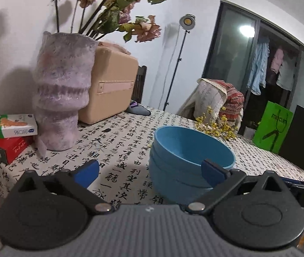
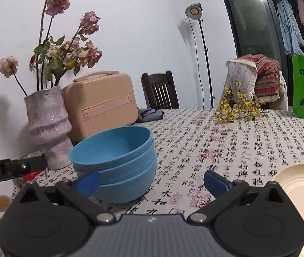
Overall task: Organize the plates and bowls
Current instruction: 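Open both grippers and release the bowl onto the stack, then close both grippers on the rim of the three-bowl stack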
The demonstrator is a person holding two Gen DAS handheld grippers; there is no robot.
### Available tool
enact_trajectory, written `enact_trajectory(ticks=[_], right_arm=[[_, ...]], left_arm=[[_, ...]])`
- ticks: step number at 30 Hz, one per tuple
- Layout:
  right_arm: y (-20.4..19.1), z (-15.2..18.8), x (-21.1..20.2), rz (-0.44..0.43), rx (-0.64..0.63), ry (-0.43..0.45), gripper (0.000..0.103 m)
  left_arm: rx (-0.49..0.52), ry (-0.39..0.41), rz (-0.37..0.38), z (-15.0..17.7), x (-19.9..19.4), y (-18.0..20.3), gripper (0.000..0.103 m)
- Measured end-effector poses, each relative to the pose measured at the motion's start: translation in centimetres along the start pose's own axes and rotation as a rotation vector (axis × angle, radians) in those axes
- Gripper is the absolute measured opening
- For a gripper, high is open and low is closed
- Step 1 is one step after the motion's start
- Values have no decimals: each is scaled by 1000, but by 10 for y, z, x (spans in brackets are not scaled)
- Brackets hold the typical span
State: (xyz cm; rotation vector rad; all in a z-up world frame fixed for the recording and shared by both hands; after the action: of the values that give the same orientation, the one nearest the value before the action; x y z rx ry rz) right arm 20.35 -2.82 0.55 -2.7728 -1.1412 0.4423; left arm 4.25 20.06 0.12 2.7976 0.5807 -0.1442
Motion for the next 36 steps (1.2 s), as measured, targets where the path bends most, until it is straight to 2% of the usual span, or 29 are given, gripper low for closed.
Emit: enact_trajectory(ticks=[10, 17, 21, 30, 36], right_arm=[[-9, -21, 35, -5, 21, -28, 103], [-11, -30, 77, -16, 63, -129, 103], [-10, -28, 102, -11, 78, -220, 103], [5, -10, 140, 17, 166, -429, 103], [11, 2, 153, 15, 216, -526, 103]], left_arm=[[52, -11, 48, -21, 23, -3, 103], [75, -54, 65, -35, 58, -5, 103], [59, -121, 72, -37, 80, -10, 103], [-18, -352, 132, -23, 132, -12, 103], [-22, -464, 118, -5, 155, -10, 103]])
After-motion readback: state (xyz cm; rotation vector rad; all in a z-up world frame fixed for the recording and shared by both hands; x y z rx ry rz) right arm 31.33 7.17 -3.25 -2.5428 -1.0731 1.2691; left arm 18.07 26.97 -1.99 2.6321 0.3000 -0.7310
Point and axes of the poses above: each gripper's, at about its wrist camera, not at the fingertips, and x roughly the way its jaws point, y to its right, z to its underside, the point moved 8 cm from there along x, roughly the way its jaws point, and after that the axes turned 11 degrees about y, right-handed, at the moved point
